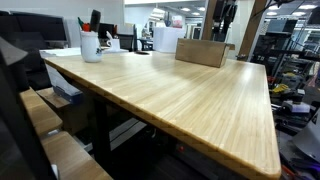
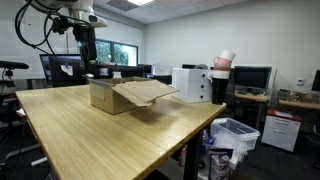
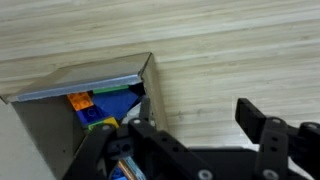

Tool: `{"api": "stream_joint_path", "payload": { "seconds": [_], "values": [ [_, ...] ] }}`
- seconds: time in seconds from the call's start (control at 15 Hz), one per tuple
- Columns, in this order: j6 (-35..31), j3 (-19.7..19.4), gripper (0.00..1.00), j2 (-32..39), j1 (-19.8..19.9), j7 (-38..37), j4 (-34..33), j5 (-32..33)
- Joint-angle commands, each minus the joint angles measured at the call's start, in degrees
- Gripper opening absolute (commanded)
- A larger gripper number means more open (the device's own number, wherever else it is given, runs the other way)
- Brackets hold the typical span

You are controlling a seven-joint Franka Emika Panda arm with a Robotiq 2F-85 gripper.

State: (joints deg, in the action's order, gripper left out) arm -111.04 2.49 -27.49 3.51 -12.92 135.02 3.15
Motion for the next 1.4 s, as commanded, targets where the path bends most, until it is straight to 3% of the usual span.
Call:
{"api": "stream_joint_path", "payload": {
  "seconds": [0.0, 0.6, 0.87, 1.33],
  "values": [
    [-1.6, 0.3, 0.59, 0.3, 1.0, -2.7, -0.1, 1.5],
    [-3.6, 0.6, 0.06, 1.4, 2.9, -7.1, -0.1, 5.1],
    [-3.7, 0.1, 0.0, 3.0, 3.4, -7.1, -0.3, 6.6],
    [-3.6, -0.5, 0.04, 4.4, 3.5, -7.2, 0.4, 7.4]
  ]
}}
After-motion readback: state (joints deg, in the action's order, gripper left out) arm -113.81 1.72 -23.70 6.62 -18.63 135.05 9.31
